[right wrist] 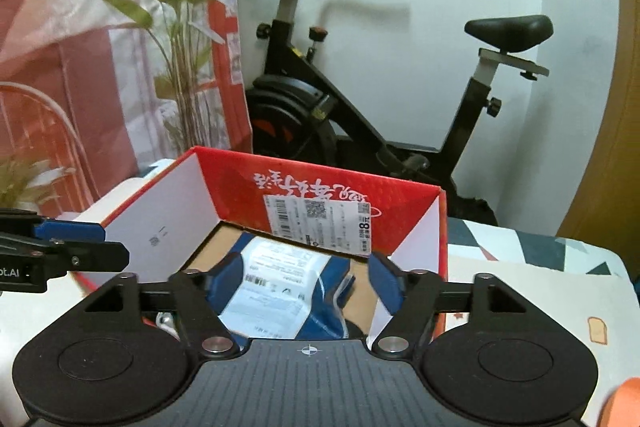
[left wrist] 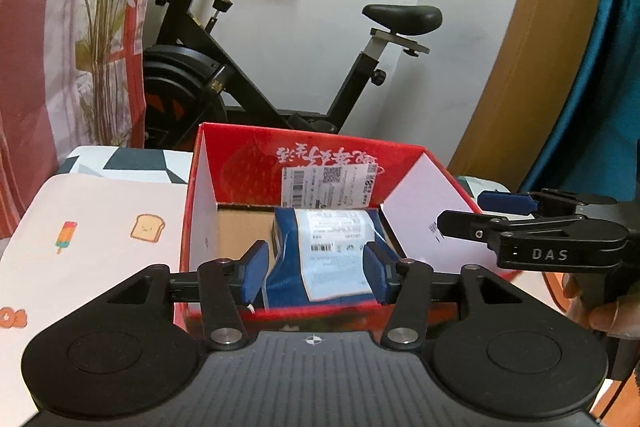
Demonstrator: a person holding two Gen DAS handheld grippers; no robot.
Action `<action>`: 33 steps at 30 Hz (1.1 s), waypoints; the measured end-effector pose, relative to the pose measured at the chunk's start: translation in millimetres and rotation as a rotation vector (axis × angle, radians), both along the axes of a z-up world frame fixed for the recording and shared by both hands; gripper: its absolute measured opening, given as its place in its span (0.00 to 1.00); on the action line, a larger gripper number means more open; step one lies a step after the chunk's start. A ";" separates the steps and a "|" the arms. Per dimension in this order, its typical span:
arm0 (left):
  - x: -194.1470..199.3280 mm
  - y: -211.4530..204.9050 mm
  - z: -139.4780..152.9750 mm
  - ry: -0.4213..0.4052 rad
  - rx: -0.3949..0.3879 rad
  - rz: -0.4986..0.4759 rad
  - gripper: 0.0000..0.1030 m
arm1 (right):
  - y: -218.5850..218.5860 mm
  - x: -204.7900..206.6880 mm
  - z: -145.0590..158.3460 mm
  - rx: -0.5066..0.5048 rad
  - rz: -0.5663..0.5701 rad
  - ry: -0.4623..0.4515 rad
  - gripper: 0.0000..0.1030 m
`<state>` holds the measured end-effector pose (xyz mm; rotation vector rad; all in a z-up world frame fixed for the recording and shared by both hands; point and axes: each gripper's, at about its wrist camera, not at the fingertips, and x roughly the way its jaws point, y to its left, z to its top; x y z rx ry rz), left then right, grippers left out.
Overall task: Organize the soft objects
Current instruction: 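Move both grippers back to the green felt plush beside the box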
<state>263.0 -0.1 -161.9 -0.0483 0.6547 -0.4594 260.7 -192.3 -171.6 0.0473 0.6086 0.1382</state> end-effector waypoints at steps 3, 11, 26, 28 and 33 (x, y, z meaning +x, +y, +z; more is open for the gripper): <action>-14.9 1.8 -0.3 -0.013 0.011 0.001 0.68 | -0.9 -18.5 0.7 0.020 0.014 -0.016 0.81; -53.9 5.0 -3.5 -0.047 0.030 0.023 1.00 | 0.9 -71.8 -4.7 0.004 0.017 -0.074 0.99; -96.3 1.8 -36.6 0.045 -0.019 0.018 1.00 | 2.1 -145.6 -50.6 -0.006 0.011 -0.040 0.98; -99.6 -1.9 -39.1 0.055 -0.022 0.007 1.00 | -2.3 -147.4 -57.4 -0.010 0.002 -0.025 0.96; -103.4 -10.8 -46.4 0.069 -0.003 0.002 0.99 | -17.2 -150.9 -75.1 -0.006 -0.038 0.032 0.86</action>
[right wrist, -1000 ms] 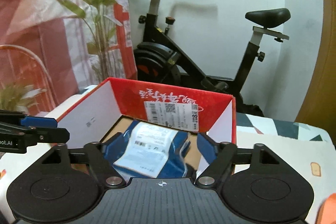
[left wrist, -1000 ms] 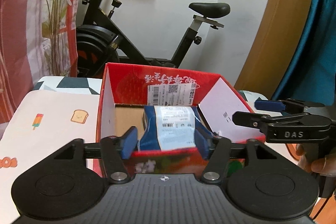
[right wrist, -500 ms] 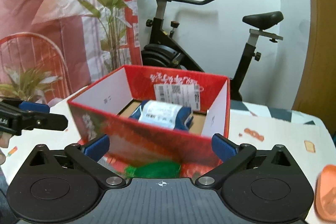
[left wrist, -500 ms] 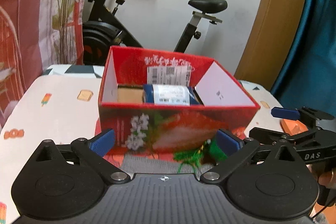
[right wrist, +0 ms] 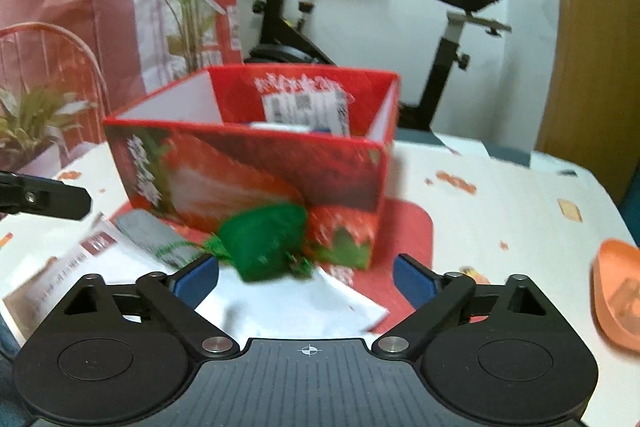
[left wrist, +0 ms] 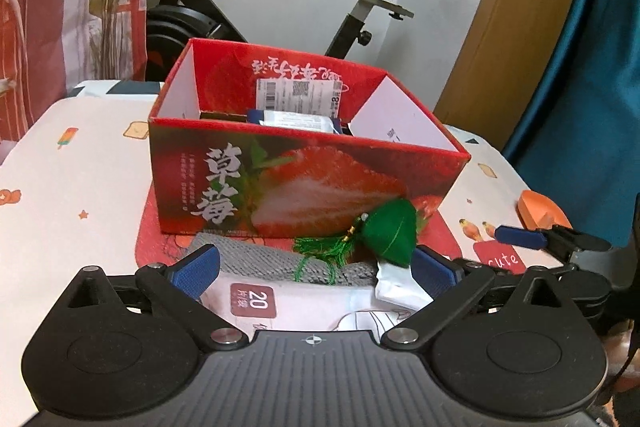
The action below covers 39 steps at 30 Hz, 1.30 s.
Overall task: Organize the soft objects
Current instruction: 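Move both grippers back to the green felt plush beside the box, then close the left gripper on the green plush while the right gripper grasps it too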
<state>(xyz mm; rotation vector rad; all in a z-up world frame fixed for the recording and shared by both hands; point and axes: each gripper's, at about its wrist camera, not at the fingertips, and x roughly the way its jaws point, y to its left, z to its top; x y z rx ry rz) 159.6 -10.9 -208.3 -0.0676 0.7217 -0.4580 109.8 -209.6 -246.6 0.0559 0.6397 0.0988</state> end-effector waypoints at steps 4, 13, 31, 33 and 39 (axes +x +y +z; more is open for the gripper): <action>-0.8 -3.0 -6.7 0.035 -0.017 0.001 0.94 | -3.6 -3.1 -13.2 -0.021 -0.011 0.060 0.78; -6.6 -7.4 -18.1 0.091 -0.032 -0.026 0.82 | 2.5 -17.8 -23.9 0.096 0.010 0.131 0.56; 6.0 -2.3 -21.8 0.113 -0.094 -0.023 0.59 | 10.8 -6.4 -15.2 0.138 0.046 0.131 0.42; 16.3 -5.6 -19.7 0.117 -0.097 -0.028 0.56 | 10.2 -0.2 -15.6 0.114 0.045 0.112 0.42; 55.3 -26.6 -17.0 0.166 -0.126 -0.068 0.56 | 15.8 25.8 -17.1 0.040 0.086 0.064 0.46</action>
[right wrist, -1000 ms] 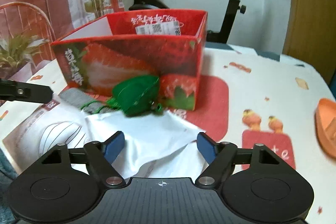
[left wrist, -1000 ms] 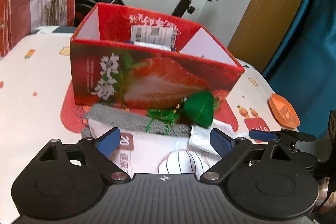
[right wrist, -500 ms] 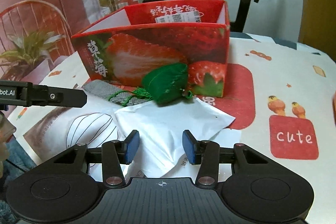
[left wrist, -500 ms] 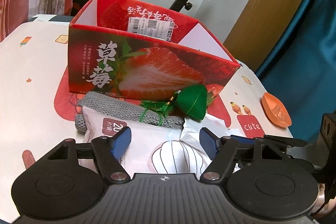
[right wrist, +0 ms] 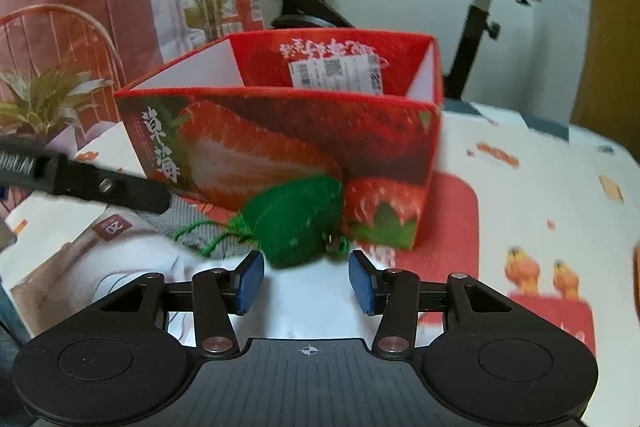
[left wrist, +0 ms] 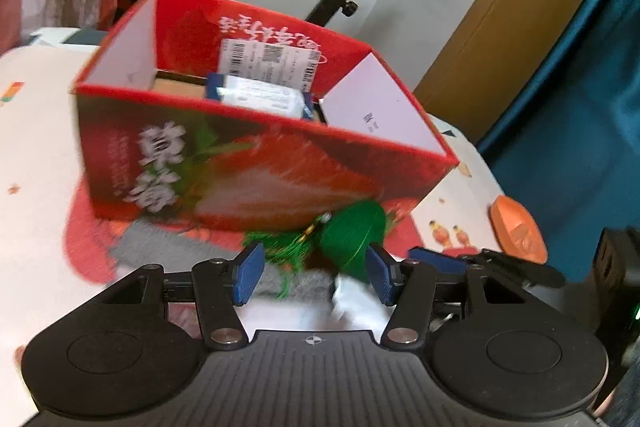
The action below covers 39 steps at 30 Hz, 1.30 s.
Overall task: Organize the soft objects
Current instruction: 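Close the left gripper on the green plush while the right gripper grasps it too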
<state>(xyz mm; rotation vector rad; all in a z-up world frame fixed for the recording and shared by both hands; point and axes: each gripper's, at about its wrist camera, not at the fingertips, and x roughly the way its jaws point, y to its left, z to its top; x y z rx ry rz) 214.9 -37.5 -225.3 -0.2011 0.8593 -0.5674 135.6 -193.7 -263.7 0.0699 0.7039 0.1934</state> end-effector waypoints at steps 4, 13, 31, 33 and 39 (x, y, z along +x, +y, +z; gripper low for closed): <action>21.4 -21.8 -8.6 0.037 -0.026 -0.045 0.56 | 4.7 12.7 -3.4 -0.043 0.037 -0.029 0.52; 43.2 -49.2 -32.8 0.107 -0.046 -0.081 0.56 | 3.2 28.0 -9.9 -0.044 0.155 -0.047 0.55; 41.2 -37.1 -43.3 0.136 -0.104 -0.078 0.53 | -0.3 31.4 -18.4 0.021 0.133 -0.034 0.50; 37.9 -32.0 -36.3 0.116 -0.118 -0.080 0.52 | 1.3 28.4 -12.5 0.023 0.136 -0.049 0.49; 22.5 -15.1 -5.3 0.035 -0.160 -0.070 0.51 | 10.4 18.5 17.5 0.011 0.152 -0.120 0.49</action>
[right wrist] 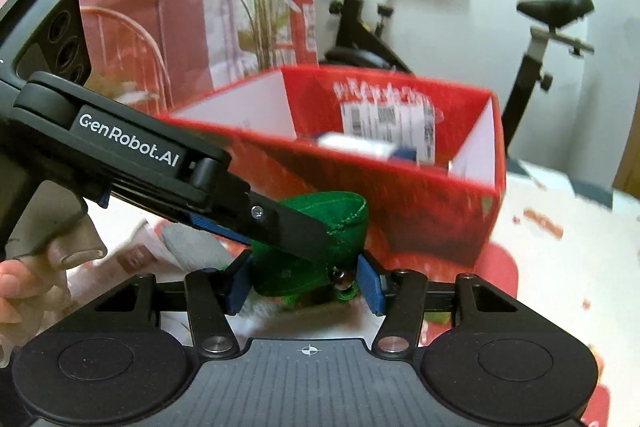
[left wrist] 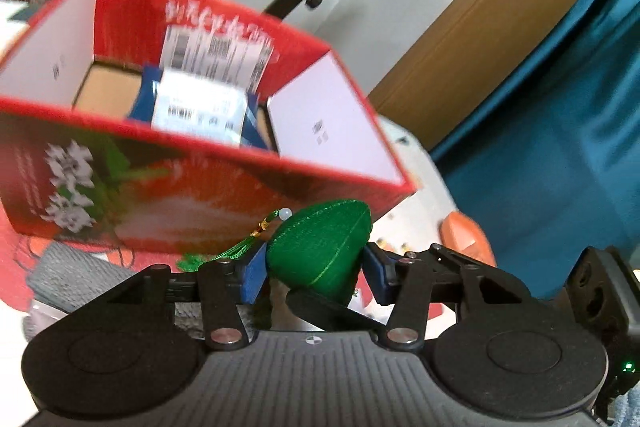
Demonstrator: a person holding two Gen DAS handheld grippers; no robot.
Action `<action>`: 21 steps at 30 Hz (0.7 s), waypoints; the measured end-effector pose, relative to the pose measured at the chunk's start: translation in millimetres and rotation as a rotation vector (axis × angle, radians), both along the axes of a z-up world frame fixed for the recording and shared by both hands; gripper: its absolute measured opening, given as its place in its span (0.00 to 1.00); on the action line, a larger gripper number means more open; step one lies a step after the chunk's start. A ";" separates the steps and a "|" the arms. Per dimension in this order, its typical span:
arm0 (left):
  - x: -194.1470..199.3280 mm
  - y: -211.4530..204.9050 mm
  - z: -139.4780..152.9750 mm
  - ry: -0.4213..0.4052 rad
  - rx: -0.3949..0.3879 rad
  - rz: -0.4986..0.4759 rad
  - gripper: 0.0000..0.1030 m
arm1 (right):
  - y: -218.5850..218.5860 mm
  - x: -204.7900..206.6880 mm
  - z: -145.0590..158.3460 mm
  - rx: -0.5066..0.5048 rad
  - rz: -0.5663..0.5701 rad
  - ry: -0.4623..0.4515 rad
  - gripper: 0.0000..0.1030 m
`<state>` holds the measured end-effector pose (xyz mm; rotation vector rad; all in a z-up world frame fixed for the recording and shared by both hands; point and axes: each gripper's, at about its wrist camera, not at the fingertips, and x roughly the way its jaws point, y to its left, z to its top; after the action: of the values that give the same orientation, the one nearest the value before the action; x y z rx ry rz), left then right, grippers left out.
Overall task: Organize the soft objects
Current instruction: 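Close the left gripper on the green plush while the right gripper grasps it too, then lift the green plush with both grippers and carry it over the red box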
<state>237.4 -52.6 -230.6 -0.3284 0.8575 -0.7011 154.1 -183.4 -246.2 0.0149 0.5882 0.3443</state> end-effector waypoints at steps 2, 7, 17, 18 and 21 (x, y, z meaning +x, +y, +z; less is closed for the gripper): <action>-4.1 2.4 12.6 -0.030 -0.014 0.008 0.49 | 3.9 -3.9 12.1 -0.008 0.006 -0.028 0.49; -20.7 7.3 46.8 -0.116 -0.026 -0.012 0.48 | 13.5 -12.5 37.0 -0.032 0.021 -0.067 0.48; -45.7 23.9 96.8 -0.245 -0.071 -0.012 0.48 | 24.5 -30.9 97.6 -0.077 0.035 -0.180 0.48; -44.7 26.6 102.7 -0.256 -0.080 -0.009 0.49 | 25.0 -29.9 104.7 -0.077 0.039 -0.189 0.48; -37.7 33.3 118.3 -0.277 -0.102 0.000 0.48 | 26.8 -21.8 124.2 -0.077 0.054 -0.210 0.48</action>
<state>199.6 -19.2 -112.3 -0.3139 0.5598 -0.7713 132.3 -156.5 -122.0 -0.1102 0.3937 0.3703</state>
